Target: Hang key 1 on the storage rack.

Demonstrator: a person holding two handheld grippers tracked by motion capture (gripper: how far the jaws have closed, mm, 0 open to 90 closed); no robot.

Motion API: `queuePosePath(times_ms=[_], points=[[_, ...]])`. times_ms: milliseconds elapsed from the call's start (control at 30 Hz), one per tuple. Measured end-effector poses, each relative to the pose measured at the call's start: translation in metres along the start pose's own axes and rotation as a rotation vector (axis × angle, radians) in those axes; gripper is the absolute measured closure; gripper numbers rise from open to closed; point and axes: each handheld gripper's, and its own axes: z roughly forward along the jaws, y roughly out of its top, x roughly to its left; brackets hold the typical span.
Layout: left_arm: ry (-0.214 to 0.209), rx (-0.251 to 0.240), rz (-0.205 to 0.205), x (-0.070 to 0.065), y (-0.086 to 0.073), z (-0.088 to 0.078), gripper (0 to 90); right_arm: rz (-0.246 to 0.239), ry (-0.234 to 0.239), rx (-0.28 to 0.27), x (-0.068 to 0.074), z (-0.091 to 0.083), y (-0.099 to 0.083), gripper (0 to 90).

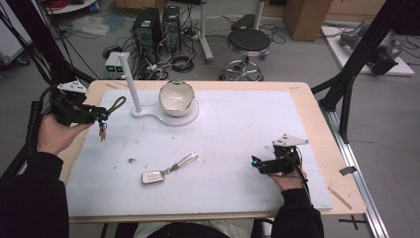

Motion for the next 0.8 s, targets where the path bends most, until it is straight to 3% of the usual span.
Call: queuePosePath(times_ms=[433,800], points=[[-0.005,-0.005,-0.003,0.005,0.016,0.0,71.8,0.0,0.0,0.004,0.001,0.0,0.0,0.5],[0.012,-0.051,0.011,0.007,0.035,-0.018,71.8,-0.009,-0.001,0.014,0.001,0.001,0.0,0.5]])
